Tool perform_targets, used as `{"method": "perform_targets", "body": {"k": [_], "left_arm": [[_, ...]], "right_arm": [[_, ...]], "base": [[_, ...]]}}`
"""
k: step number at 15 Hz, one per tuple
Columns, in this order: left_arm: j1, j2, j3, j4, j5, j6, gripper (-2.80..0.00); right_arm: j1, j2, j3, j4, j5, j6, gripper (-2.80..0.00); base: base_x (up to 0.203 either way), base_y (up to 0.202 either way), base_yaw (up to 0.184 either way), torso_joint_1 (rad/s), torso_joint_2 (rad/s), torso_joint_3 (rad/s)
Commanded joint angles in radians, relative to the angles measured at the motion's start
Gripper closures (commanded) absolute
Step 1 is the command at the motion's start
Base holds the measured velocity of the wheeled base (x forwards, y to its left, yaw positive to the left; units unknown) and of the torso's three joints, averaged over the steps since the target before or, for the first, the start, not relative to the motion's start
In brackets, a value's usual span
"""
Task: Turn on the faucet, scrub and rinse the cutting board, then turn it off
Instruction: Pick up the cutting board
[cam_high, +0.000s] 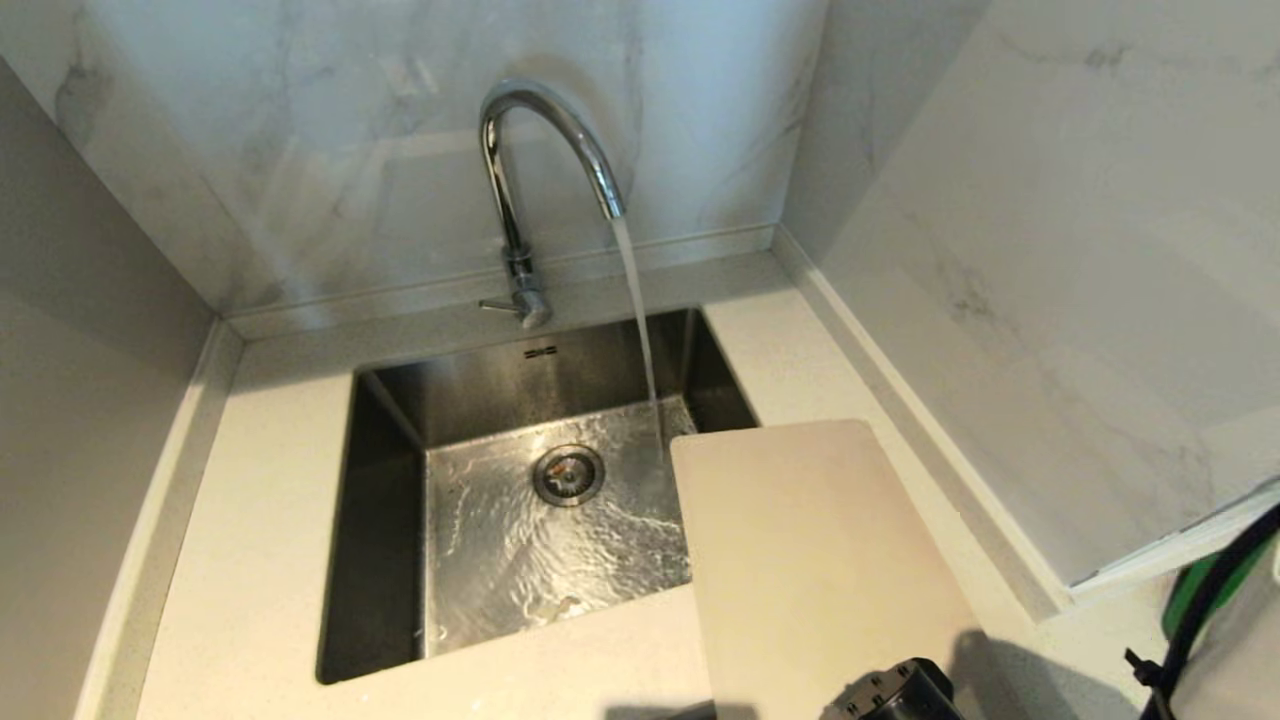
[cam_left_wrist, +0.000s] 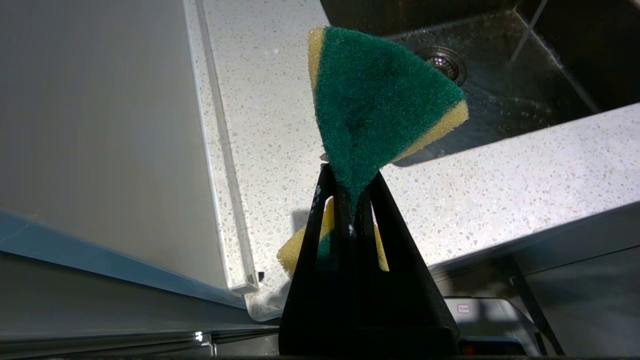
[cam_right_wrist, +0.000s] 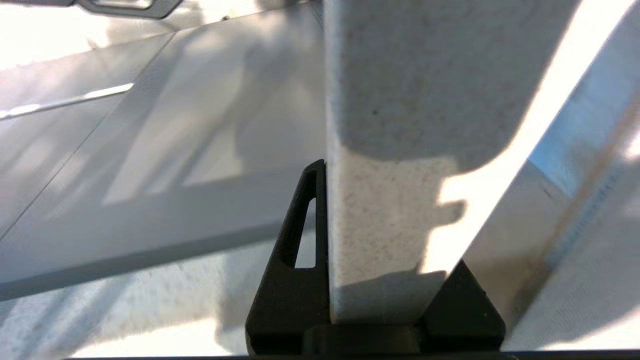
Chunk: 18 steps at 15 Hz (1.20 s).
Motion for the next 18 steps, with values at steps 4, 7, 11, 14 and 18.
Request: {"method": "perform_targets", "body": {"k": [4, 7, 11, 14, 18], "left_arm": [[0.0, 0.0, 0.0, 0.0, 0.0, 0.0, 0.0], [0.0, 0.0, 0.0, 0.0, 0.0, 0.0, 0.0], [0.0, 0.0, 0.0, 0.0, 0.0, 0.0, 0.0], [0.0, 0.0, 0.0, 0.0, 0.0, 0.0, 0.0], [0.0, 0.0, 0.0, 0.0, 0.0, 0.0, 0.0]], "right_arm": [[-0.002, -0.123, 0.015, 0.003, -0.004, -0.007, 0.0], [-0.002, -0.17, 0.003, 0.005, -0.071, -0.056, 0.0], [-0.024, -0.292, -0.053, 0.156, -0.108, -0.152, 0.0], [-0.028, -0.398, -0.217, 0.476, -0.144, -0.169, 0.0], [-0.028, -0.468, -0.283, 0.557, -0.175, -0.255, 0.0]], "base": [[0.0, 0.0, 0.0, 0.0, 0.0, 0.0], [0.0, 0.0, 0.0, 0.0, 0.0, 0.0], [0.0, 0.0, 0.0, 0.0, 0.0, 0.0], [0.0, 0.0, 0.0, 0.0, 0.0, 0.0], [0.0, 0.0, 0.0, 0.0, 0.0, 0.0]]}}
